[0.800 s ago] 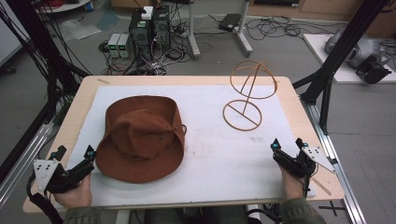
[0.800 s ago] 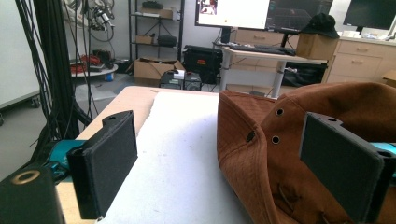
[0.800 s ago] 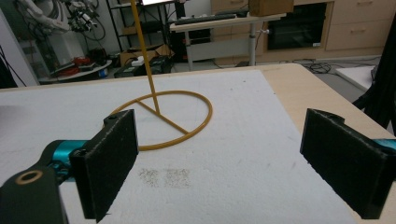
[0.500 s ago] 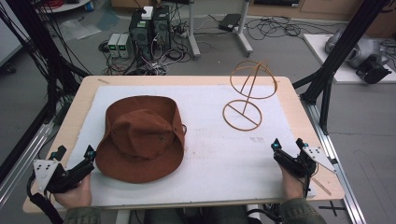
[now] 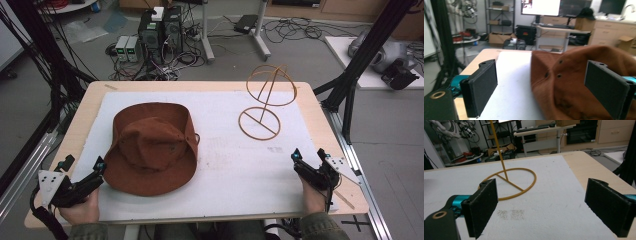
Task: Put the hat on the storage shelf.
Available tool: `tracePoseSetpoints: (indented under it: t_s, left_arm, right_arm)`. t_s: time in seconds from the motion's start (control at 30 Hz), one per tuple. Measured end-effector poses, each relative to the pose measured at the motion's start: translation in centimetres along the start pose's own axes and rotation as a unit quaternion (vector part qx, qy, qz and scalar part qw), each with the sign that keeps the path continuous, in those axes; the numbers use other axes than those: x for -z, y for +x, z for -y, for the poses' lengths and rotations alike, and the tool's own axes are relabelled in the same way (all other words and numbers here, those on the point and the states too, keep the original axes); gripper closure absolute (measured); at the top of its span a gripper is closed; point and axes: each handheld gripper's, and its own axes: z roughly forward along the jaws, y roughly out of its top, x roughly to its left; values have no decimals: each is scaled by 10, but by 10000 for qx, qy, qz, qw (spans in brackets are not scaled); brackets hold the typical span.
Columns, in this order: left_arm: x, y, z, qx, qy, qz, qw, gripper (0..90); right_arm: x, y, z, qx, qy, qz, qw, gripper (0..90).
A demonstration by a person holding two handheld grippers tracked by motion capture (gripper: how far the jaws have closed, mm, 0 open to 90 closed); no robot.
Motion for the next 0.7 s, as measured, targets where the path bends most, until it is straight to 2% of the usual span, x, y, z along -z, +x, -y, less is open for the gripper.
tracePoseSetpoints:
  t_s: [0.17,0.4,0.5,0.57,0.6,0.7]
  left_arm:
    - [-1,-12,-11,-174,-56,210,9996,118]
    - [-8,-26,-20,-370,23,225,9991,118]
    - [-13,-35,-24,-446,136,137,9988,118]
    - [-19,-44,-25,-583,239,184,9978,120]
    - [-21,-47,-24,-589,275,186,9977,120]
    - [-30,-60,-23,-618,398,384,9966,127]
  right_arm:
    - [0,-1,0,-38,2,16,10000,107]
    - [-2,-1,0,3,23,3,10000,107]
    - [-2,0,0,1,59,3,10000,107]
    - [-3,0,1,30,49,6,10000,107]
    - [-3,0,1,29,55,11,10000,107]
    - [-3,0,1,57,58,-1,10000,107]
